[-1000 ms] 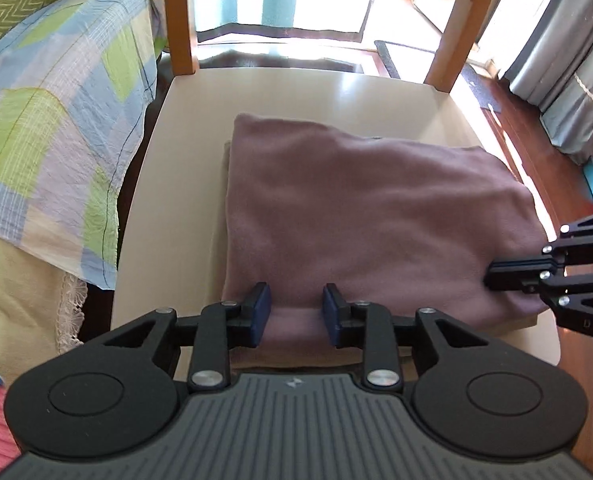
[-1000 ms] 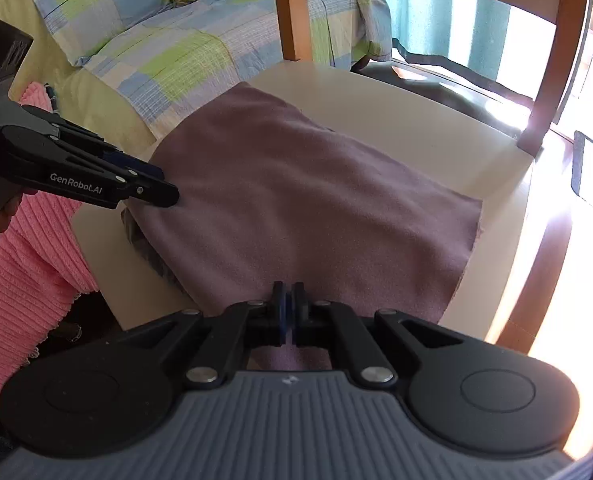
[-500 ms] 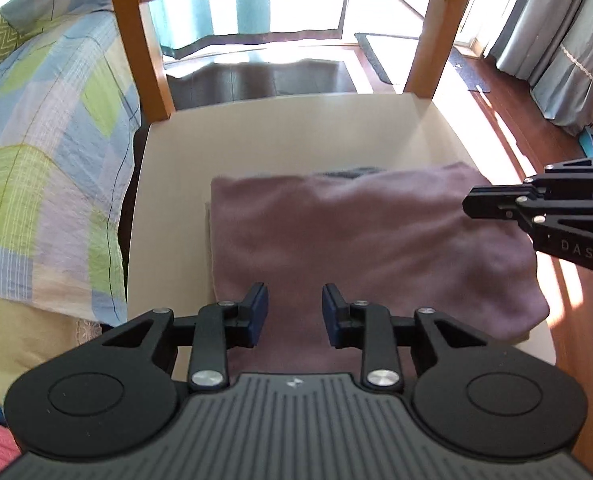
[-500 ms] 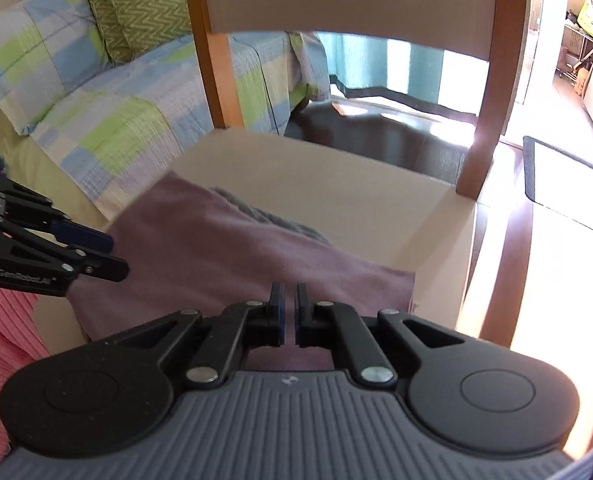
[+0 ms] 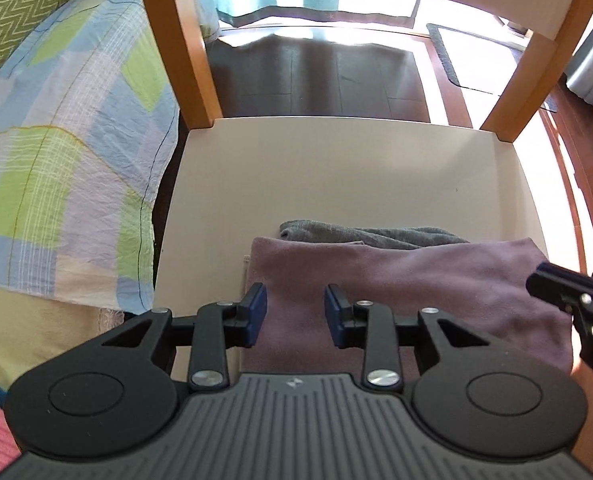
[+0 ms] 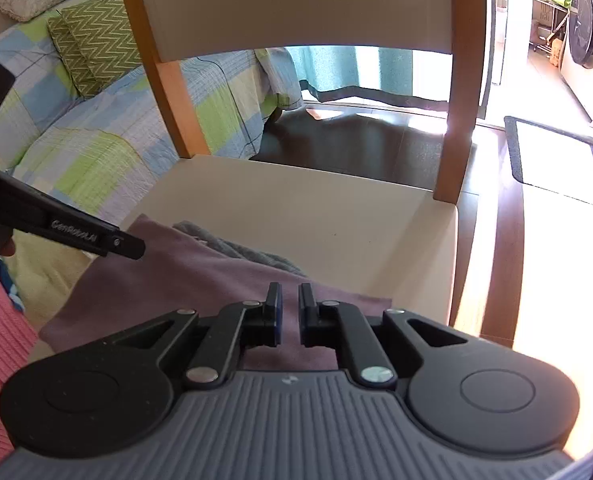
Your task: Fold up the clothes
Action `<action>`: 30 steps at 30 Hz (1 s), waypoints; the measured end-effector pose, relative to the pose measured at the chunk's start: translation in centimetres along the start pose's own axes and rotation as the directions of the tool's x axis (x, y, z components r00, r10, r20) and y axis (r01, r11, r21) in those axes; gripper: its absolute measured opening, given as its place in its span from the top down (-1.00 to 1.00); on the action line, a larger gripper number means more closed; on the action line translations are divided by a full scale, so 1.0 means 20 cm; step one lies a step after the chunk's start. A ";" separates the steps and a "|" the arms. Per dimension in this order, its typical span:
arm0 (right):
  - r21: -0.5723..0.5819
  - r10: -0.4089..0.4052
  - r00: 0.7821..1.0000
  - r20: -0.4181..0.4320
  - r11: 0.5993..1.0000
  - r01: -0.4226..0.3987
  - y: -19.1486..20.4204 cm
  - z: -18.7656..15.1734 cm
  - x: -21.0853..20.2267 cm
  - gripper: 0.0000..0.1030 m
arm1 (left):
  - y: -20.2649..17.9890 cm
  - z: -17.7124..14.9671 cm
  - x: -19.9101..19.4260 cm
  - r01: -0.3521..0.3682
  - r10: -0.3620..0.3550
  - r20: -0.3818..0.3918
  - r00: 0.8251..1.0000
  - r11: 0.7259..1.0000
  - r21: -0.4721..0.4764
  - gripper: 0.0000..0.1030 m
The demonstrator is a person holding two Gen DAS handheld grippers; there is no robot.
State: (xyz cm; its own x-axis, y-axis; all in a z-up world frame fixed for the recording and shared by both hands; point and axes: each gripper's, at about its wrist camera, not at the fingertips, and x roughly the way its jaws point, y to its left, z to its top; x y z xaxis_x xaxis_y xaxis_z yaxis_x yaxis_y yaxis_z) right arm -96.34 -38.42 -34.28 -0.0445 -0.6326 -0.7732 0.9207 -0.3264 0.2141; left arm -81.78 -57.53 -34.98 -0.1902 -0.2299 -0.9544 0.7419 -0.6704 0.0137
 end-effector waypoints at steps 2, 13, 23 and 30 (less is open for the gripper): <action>-0.036 0.011 1.000 -0.014 0.999 -0.012 0.06 -0.06 -0.08 0.84 | -0.01 -0.03 -0.03 -0.011 0.011 -0.024 1.000 1.000 -0.006 0.23; -0.075 0.018 0.994 -0.106 0.997 -0.026 0.21 -0.32 -0.01 0.69 | -0.04 -0.30 0.09 -0.068 0.071 -0.094 0.993 0.997 0.033 -0.01; 0.235 -0.182 0.983 0.010 0.956 0.174 0.30 -0.30 -0.50 -0.36 | 0.00 -0.44 -0.43 0.039 -0.040 0.049 0.998 0.999 0.026 -0.55; 0.434 -0.292 0.955 0.060 0.869 0.238 0.58 -0.43 -0.91 -0.86 | 0.07 -0.71 -0.88 0.024 -0.033 0.094 0.995 0.995 0.096 -0.55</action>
State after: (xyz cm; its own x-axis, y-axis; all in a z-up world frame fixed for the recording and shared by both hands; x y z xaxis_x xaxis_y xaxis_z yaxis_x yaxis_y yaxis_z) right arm -81.49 -24.56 -22.89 -0.3341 -0.5510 -0.7647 0.6211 -0.7390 0.2611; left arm -68.28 -44.28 -22.48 -0.2739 -0.2731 -0.9221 0.6721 -0.7402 0.0196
